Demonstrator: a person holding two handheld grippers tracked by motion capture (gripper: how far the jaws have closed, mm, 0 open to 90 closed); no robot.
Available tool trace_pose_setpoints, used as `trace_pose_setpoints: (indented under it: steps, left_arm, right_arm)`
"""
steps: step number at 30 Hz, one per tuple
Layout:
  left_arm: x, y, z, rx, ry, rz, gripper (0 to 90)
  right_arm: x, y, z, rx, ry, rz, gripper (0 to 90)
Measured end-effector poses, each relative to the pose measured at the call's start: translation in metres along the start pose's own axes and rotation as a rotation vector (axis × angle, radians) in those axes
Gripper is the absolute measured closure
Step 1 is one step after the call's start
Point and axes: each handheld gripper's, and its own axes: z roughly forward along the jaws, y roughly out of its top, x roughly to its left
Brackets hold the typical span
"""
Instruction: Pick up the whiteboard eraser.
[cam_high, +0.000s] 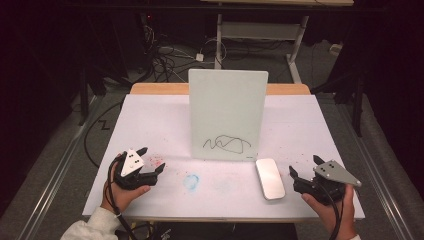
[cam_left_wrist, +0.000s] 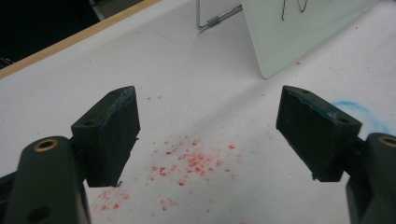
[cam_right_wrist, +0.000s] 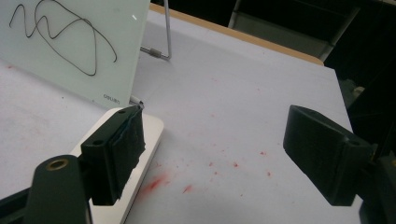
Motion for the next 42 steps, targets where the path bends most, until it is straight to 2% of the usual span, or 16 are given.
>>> trace_pose_setpoints:
  steps: [4, 12, 14, 18, 20, 21, 23, 27, 33, 37, 42]
  left_arm:
    - [-0.001, 0.0, 0.0, 0.006, 0.002, 0.005, 20.4]
    - [-0.004, 0.0, 0.0, 0.012, -0.003, 0.023, 20.4]
    - [-0.004, -0.001, 0.0, 0.01, -0.004, 0.02, 20.4]
    - [-0.004, -0.001, 0.0, 0.012, -0.008, 0.018, 20.4]
    - [-0.004, -0.001, 0.001, 0.015, -0.009, 0.02, 20.4]
    - [-0.004, -0.001, 0.001, 0.017, -0.009, 0.022, 20.4]
    - [-0.004, -0.002, 0.001, 0.024, -0.014, 0.026, 20.4]
    - [-0.004, -0.002, 0.001, 0.027, -0.016, 0.025, 20.5]
    - [-0.004, -0.003, 0.002, 0.029, -0.02, 0.026, 20.4]
    - [-0.005, -0.002, 0.003, 0.038, -0.018, 0.031, 20.4]
    - [-0.006, -0.002, 0.003, 0.039, -0.017, 0.035, 20.4]
  right_arm:
    - [0.0, 0.0, 0.0, 0.029, 0.006, 0.015, 20.9]
    - [0.002, 0.005, -0.002, 0.043, 0.024, 0.055, 20.2]
    - [0.007, 0.009, 0.0, 0.076, 0.034, 0.079, 20.3]
    - [0.019, 0.018, 0.012, 0.133, 0.076, 0.095, 20.2]
    - [0.027, 0.022, 0.02, 0.166, 0.099, 0.087, 20.2]
    - [0.027, 0.022, 0.02, 0.166, 0.099, 0.087, 20.2]
    - [0.038, 0.024, 0.033, 0.217, 0.125, 0.073, 20.2]
    - [0.046, 0.021, 0.048, 0.274, 0.141, 0.071, 20.2]
    - [0.049, 0.015, 0.059, 0.306, 0.141, 0.076, 19.9]
    - [0.051, 0.013, 0.062, 0.314, 0.144, 0.063, 19.9]
    - [0.06, 0.008, 0.069, 0.35, 0.149, 0.054, 19.9]
